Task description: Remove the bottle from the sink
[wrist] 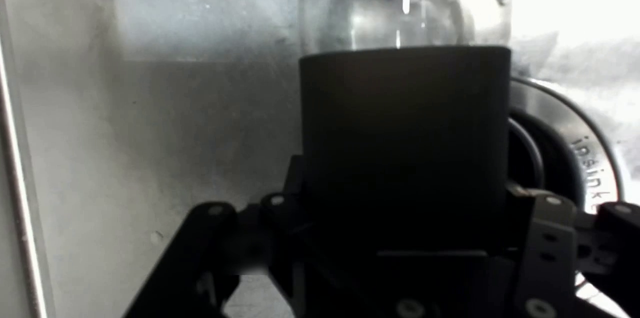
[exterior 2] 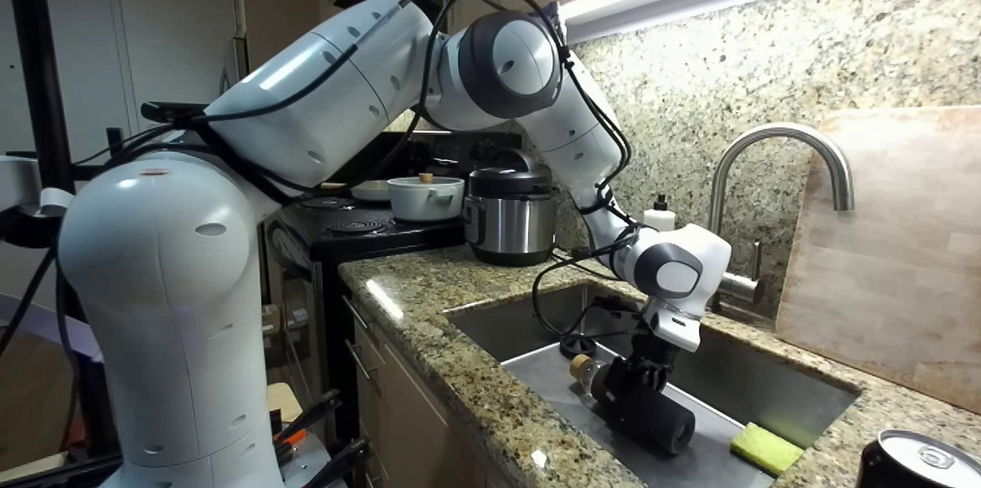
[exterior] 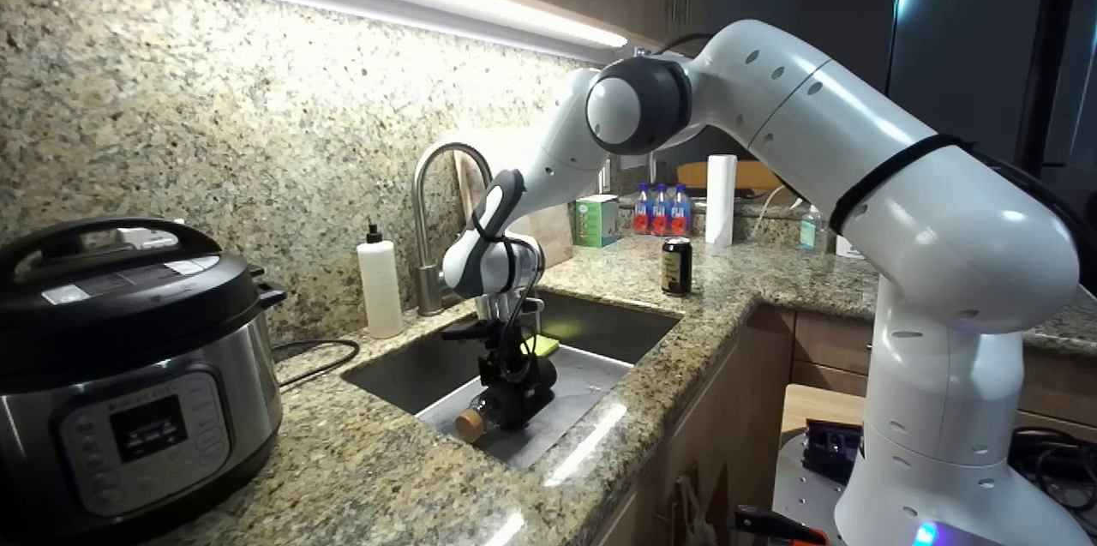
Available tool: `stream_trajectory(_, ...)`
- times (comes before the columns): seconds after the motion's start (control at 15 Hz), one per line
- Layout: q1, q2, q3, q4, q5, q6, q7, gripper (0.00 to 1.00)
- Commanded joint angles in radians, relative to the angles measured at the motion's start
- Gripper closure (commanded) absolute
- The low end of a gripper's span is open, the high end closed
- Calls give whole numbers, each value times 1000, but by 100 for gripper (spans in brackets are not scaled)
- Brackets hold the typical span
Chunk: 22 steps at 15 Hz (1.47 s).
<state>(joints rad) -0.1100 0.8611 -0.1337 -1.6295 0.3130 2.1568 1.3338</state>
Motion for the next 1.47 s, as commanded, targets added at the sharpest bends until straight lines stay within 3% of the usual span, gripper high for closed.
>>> stream_trajectory(0.0, 31, -68, 1, -102, 28, 111, 30, 46)
stream_trajectory(0.47, 48, -127, 23, -195, 68, 212, 54, 46)
stream_trajectory(1.4, 87, -358, 9, -387, 48, 220, 98, 46)
